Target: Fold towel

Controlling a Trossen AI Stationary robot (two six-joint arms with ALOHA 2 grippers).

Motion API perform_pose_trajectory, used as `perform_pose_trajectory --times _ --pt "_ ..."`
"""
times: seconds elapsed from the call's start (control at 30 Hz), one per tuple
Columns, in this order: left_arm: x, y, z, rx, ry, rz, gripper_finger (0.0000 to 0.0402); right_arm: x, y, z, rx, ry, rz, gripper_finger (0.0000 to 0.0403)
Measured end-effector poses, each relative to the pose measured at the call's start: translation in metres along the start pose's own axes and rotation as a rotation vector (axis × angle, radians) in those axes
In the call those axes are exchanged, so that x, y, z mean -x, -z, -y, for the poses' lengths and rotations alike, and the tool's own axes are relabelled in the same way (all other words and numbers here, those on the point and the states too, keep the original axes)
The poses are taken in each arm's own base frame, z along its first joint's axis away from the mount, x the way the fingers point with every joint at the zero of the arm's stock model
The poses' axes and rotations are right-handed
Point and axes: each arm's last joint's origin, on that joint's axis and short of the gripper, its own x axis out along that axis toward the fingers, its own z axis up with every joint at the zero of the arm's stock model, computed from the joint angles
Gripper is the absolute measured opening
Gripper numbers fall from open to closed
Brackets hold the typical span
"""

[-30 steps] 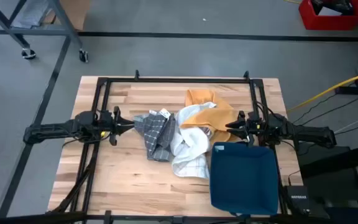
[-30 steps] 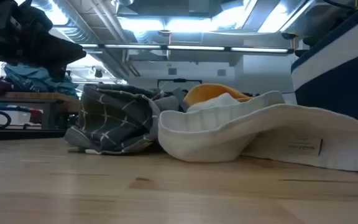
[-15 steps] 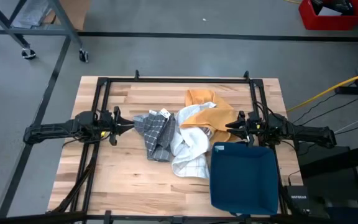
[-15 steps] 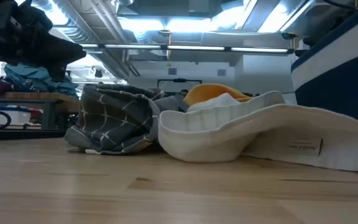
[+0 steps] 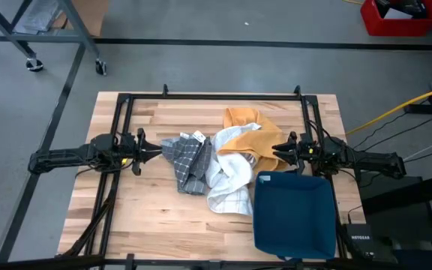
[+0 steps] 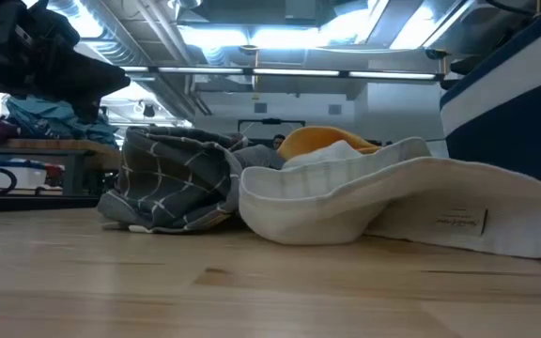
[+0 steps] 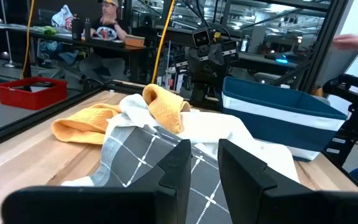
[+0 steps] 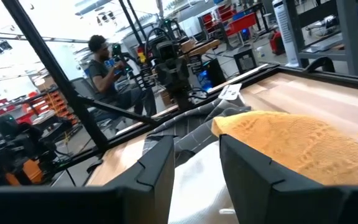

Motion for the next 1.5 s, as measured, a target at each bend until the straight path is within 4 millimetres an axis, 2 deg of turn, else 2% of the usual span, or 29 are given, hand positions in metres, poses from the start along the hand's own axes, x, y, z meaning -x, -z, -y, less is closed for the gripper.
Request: perform_pose_trajectory --times 1.5 --pt "0.0 0.0 0.0 0.004 0.0 0.0 0.0072 0.0 -0.001 0.0009 0.0 0.036 0.022 0.0133"
